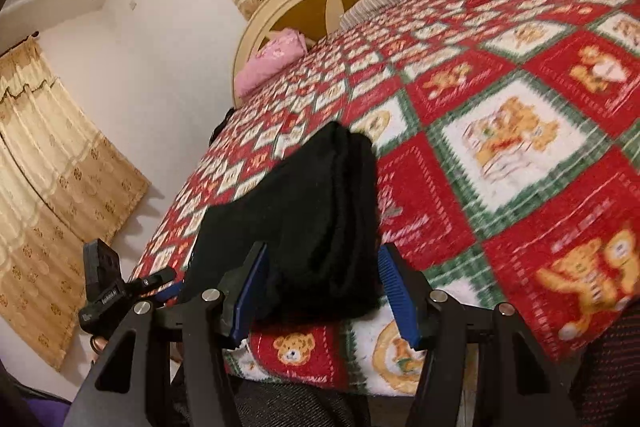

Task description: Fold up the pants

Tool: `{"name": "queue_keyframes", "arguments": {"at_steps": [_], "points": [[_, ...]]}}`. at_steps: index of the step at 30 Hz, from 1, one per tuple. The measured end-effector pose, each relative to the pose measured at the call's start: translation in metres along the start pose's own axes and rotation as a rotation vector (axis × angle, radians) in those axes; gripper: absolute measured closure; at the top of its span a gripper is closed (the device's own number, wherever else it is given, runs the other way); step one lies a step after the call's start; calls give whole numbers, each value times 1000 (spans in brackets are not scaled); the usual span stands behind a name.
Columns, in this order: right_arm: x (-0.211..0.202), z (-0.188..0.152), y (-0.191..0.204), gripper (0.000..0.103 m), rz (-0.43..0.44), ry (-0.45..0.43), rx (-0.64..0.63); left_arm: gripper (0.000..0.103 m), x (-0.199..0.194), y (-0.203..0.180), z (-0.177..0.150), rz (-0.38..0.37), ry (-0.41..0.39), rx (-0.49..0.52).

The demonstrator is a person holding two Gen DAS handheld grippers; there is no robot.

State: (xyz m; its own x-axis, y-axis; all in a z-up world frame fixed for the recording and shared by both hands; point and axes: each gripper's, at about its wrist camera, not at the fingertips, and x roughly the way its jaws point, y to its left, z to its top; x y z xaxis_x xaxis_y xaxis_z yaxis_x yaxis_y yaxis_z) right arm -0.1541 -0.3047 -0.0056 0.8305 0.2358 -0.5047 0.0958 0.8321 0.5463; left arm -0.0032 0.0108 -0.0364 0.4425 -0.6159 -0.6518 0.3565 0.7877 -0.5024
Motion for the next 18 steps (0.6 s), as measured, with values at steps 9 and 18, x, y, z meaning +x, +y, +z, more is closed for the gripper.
{"name": "queue_keyframes", "arguments": {"at_steps": [9,18], "points": [[17,-6,-2,45,-47,32,-11,0,10,-17,-7,8,2,78],[30,-18,22,37,-56,78,-106,0,15,-16,-7,4,11,74]]}}
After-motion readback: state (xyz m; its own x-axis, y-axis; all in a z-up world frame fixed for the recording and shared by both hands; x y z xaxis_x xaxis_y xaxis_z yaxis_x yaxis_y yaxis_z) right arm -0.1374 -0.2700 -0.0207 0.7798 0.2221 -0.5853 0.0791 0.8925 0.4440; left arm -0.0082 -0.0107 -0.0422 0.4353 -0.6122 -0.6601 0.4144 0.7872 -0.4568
